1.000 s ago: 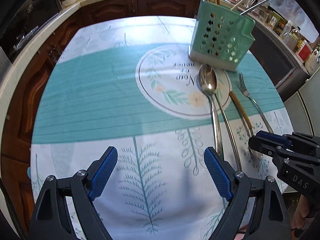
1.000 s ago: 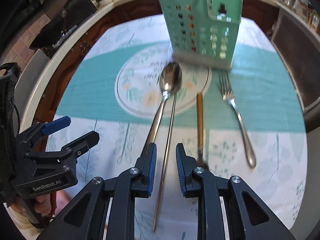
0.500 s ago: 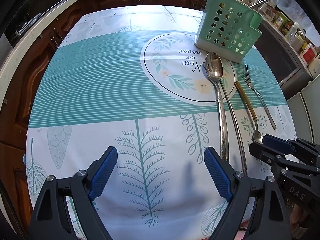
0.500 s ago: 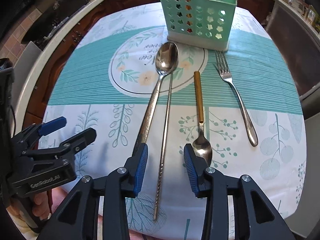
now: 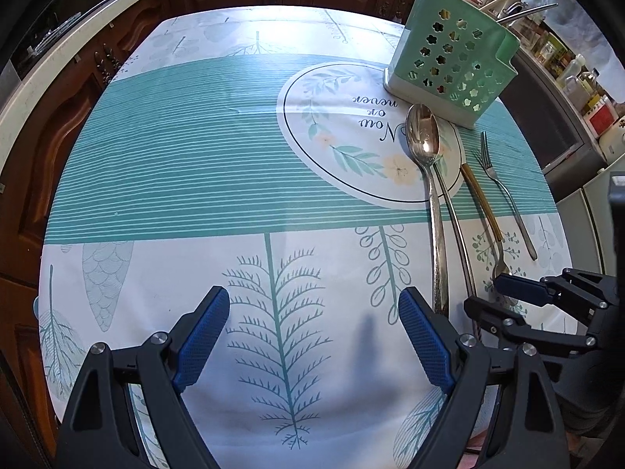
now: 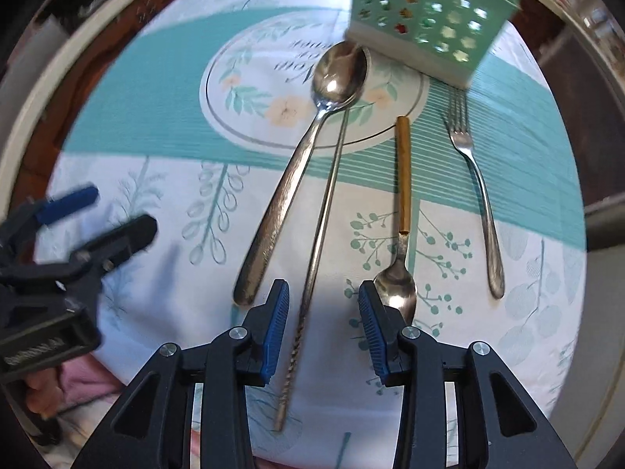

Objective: Organize utensils
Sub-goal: 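Grasp another silver chopstick beside the large spoon with the right tool, then grasp the thin silver chopstick with the left tool while the right tool holds its chopstick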

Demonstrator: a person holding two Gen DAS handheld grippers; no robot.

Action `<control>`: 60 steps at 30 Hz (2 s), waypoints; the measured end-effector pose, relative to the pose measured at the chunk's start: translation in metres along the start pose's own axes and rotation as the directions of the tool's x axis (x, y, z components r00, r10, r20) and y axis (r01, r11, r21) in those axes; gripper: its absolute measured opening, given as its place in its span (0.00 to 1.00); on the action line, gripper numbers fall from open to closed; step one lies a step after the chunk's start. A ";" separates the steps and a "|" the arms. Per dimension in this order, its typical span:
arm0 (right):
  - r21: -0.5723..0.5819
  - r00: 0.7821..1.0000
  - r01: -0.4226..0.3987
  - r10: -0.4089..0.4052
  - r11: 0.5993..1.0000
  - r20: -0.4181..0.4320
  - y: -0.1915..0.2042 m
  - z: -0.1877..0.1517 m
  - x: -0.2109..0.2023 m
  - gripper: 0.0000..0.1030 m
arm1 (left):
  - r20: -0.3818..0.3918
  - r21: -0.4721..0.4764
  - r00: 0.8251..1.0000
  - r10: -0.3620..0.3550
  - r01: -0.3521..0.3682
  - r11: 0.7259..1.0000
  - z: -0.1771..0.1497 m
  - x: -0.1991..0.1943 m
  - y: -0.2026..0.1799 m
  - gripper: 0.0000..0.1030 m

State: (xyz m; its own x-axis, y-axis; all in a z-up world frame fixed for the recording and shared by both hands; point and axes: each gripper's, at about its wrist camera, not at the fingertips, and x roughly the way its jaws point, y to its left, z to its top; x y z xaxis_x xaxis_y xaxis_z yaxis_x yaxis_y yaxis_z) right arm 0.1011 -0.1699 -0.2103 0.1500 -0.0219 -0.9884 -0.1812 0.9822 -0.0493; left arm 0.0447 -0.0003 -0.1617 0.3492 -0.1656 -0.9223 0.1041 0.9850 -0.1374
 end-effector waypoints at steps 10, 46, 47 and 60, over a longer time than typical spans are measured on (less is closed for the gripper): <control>-0.128 0.997 -0.019 0.009 0.992 -0.075 0.024 0.006 0.006 0.09 | -0.008 -0.010 1.000 -0.022 0.022 1.000 0.000 0.003 0.002 0.84; 0.141 0.904 -0.412 0.384 0.900 0.190 -0.058 -0.068 -0.044 0.04 | -0.297 -0.112 0.841 -0.451 0.439 0.892 0.024 0.051 -0.083 0.59; 0.137 0.900 -0.418 0.389 0.898 0.197 -0.059 -0.070 -0.046 0.04 | -0.298 -0.114 0.839 -0.454 0.441 0.890 0.025 0.050 -0.083 0.58; 0.070 0.877 -0.443 0.415 0.894 0.244 -0.051 -0.080 -0.065 0.00 | -0.318 -0.171 0.805 -0.502 0.472 0.865 0.026 0.050 -0.088 0.10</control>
State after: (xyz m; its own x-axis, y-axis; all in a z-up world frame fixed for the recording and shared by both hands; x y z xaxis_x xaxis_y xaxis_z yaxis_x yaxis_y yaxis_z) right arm 0.0231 -0.2339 -0.1552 0.2936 0.4338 -0.8518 -0.1600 0.9008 0.4037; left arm 0.0773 -0.0965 -0.1868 -0.0671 -0.6122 -0.7878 0.0956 0.7820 -0.6159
